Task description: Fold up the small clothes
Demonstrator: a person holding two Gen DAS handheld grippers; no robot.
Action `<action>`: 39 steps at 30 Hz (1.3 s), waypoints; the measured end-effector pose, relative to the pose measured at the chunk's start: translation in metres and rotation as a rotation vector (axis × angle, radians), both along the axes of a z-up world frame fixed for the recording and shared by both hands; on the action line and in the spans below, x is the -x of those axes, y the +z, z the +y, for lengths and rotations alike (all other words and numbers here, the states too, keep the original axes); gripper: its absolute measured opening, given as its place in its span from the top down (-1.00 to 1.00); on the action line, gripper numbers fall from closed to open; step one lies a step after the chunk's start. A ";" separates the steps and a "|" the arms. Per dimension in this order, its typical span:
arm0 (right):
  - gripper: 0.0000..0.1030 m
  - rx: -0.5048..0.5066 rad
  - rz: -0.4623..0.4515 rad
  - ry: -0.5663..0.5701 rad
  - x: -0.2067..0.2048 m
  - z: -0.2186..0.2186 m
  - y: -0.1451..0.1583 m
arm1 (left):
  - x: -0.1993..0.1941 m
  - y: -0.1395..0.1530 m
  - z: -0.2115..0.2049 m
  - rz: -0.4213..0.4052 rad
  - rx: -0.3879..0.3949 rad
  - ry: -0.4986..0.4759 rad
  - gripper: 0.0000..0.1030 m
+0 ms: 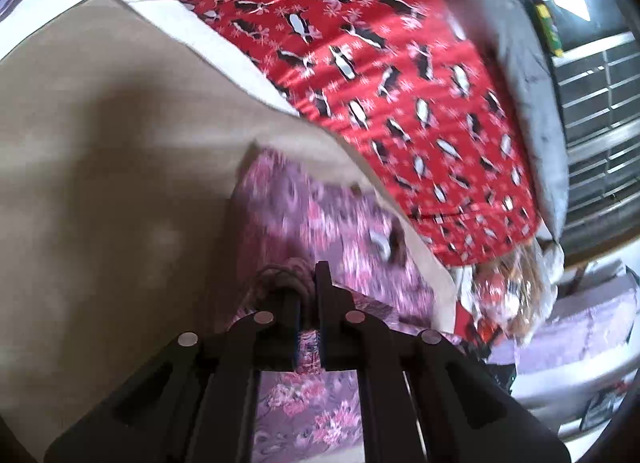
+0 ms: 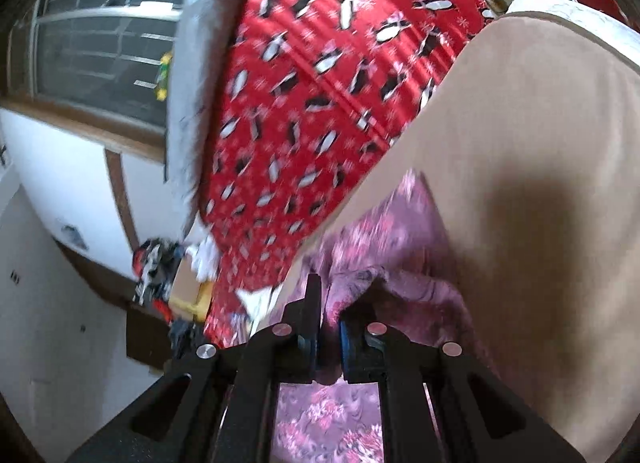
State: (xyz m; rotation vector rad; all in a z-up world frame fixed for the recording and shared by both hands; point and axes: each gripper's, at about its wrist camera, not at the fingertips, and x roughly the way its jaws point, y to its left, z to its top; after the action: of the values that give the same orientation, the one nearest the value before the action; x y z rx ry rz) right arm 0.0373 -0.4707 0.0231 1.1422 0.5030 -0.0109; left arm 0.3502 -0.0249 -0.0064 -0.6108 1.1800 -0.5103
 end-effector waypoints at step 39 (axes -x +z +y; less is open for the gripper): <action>0.09 0.325 0.327 0.007 -0.048 -0.015 -0.010 | -0.090 0.007 -0.014 0.142 0.103 0.019 0.45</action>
State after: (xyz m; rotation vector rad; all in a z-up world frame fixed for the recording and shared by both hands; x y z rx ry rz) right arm 0.0857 -0.4857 0.0136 0.8212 0.7659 -0.2680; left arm 0.4403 -0.0394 0.0004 -0.7558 1.2863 -0.5210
